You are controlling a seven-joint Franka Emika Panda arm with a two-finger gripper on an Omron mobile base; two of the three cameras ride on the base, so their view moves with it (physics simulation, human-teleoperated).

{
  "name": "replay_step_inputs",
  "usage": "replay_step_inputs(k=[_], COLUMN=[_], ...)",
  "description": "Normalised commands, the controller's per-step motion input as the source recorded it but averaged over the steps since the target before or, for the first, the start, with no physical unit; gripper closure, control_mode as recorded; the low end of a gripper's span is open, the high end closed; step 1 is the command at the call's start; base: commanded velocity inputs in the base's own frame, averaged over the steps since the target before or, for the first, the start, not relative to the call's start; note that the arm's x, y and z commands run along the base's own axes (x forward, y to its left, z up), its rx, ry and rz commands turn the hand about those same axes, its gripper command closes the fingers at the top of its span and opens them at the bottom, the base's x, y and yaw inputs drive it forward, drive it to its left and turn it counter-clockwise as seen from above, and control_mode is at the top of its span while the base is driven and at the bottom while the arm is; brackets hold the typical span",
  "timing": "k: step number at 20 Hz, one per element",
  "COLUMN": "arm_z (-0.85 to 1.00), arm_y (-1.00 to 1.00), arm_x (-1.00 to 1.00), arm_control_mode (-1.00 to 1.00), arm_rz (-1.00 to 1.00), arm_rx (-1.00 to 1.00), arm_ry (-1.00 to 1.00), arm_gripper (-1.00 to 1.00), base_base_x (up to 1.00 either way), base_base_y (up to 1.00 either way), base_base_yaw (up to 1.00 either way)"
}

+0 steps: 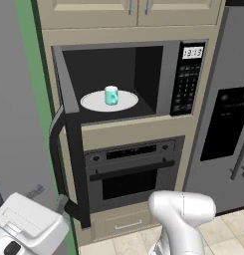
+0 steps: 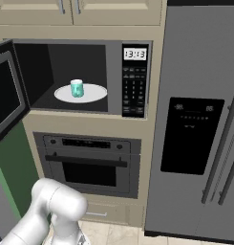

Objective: Pick the mug from the counter and place it inside the microwave. Then close the microwave.

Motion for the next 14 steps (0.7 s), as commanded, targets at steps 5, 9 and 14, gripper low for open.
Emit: replay_step_inputs(k=[5,9,14], arm_z=[-0.18,-0.02,0.00], arm_y=[0.00,0.00,0.00], arm_x=[0.14,0.23,0.26], arm_control_mode=[-1.00,-1.00,-1.00], arm_rz=[0.00,-0.03,-0.09], arm_rx=[0.00,0.00,0.00], arm_ry=[0.00,0.00,0.01], arm_gripper=[-1.00,-1.00,-1.00], base_base_x=[0.00,0.00,0.00], base_base_y=[0.00,0.00,0.00], base_base_yaw=[0.00,0.00,0.00])
